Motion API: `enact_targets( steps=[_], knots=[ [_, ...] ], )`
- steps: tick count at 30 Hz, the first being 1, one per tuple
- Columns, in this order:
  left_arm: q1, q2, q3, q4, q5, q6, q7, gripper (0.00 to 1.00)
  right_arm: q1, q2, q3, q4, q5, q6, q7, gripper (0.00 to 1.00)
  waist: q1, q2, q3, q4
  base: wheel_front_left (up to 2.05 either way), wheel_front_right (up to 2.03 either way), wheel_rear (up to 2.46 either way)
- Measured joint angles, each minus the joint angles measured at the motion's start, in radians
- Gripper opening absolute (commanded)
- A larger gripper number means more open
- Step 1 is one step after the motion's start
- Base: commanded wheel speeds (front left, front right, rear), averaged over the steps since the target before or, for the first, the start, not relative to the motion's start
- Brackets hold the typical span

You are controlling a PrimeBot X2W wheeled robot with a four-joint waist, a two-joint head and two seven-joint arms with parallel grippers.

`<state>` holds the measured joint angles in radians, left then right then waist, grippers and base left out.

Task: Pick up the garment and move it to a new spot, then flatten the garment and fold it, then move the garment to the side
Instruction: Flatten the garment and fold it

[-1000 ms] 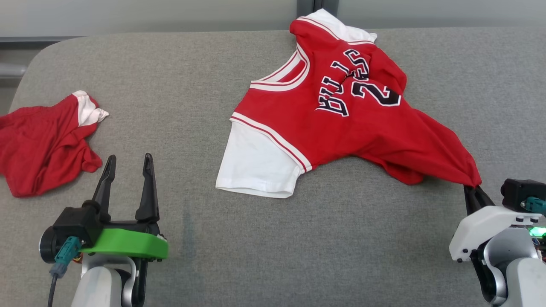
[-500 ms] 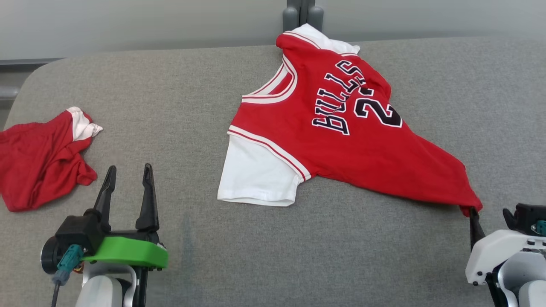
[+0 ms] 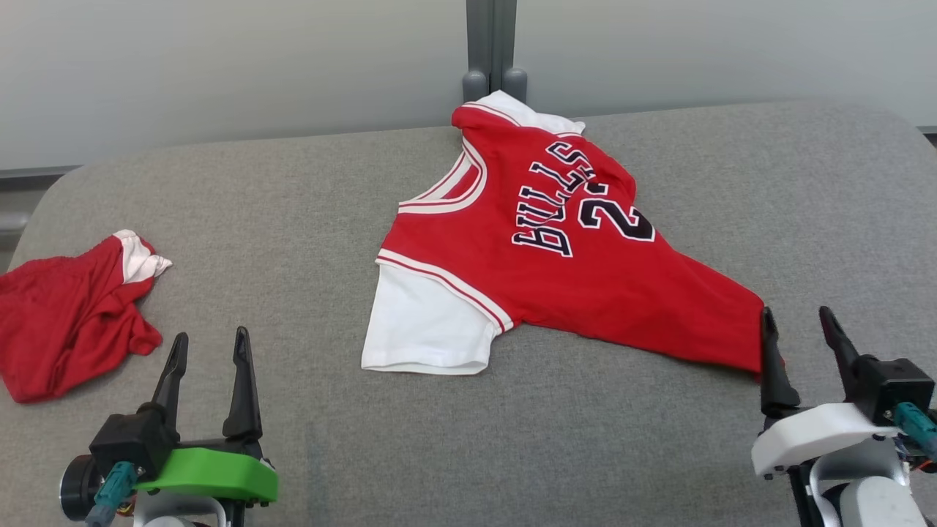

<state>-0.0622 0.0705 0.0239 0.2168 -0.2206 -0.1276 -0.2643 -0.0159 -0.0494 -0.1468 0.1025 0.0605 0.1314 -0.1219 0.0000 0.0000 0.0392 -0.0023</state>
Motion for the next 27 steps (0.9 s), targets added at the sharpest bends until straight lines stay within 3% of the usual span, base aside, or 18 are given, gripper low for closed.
enact_targets(
  steps=[8,27],
  knots=[
    [0.022,-0.007,-0.004,0.002,0.022,0.000,0.000,1.00,-0.015,0.001,0.117,0.064,0.038,0.000,-0.065,1.00,0.0000,0.0000,-0.036,-0.036,0.00,0.00,0.00],
    [0.042,-0.014,-0.025,0.031,-0.005,0.000,0.000,1.00,-0.040,0.001,0.116,0.096,0.061,0.000,-0.041,1.00,0.0000,0.0000,-0.043,-0.050,0.00,0.00,0.00]
  ],
)
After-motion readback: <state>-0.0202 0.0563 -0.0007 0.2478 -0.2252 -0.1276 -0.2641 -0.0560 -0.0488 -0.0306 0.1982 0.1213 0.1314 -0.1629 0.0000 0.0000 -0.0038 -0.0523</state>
